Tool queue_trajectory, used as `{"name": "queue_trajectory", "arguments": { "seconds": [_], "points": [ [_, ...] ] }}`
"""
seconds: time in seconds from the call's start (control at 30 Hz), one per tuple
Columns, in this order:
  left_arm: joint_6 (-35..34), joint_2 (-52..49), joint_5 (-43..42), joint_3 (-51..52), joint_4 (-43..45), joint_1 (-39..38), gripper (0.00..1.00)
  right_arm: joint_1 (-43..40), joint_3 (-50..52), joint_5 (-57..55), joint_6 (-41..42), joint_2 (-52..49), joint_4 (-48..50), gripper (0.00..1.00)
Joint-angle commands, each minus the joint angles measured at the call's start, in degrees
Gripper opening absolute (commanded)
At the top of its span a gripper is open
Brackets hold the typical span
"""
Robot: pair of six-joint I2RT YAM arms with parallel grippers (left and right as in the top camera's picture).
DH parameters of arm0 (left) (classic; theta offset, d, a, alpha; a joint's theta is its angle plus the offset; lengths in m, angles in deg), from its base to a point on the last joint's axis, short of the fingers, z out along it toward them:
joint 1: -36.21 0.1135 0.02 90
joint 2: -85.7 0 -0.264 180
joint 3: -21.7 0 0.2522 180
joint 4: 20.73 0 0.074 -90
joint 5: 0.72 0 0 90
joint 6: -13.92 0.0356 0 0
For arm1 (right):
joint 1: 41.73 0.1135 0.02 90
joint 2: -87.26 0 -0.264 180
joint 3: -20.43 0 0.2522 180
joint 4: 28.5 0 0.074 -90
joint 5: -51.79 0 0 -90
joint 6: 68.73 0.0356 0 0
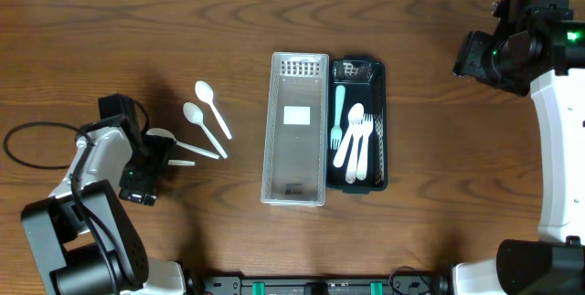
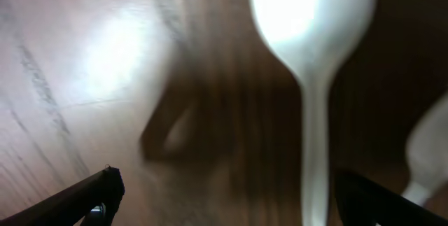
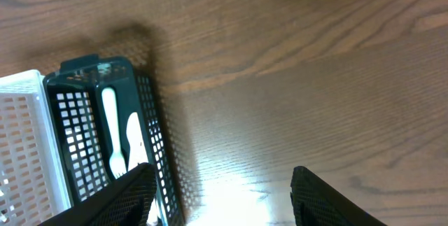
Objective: Pack container
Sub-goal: 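Lower the left gripper onto a white spoon on the left and grasp it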
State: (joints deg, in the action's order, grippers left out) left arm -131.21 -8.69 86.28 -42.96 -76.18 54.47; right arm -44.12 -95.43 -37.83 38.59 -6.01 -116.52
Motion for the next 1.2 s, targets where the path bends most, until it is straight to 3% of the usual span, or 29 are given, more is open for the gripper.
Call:
{"name": "queue_trajectory", "arguments": {
  "seconds": [0.0, 1.17],
  "points": [
    [-1.75, 0.31, 0.72, 0.04, 0.70, 0.74, 0.98, -0.33, 0.50, -0.37, -0.70, -0.50, -0.17, 0.64],
    [-2.16, 0.04, 3.74, 3.80, 3.21, 0.63, 1.00, -0.33, 0.50, -0.33, -0.72, -0.48, -3.41, 0.66]
  ]
}}
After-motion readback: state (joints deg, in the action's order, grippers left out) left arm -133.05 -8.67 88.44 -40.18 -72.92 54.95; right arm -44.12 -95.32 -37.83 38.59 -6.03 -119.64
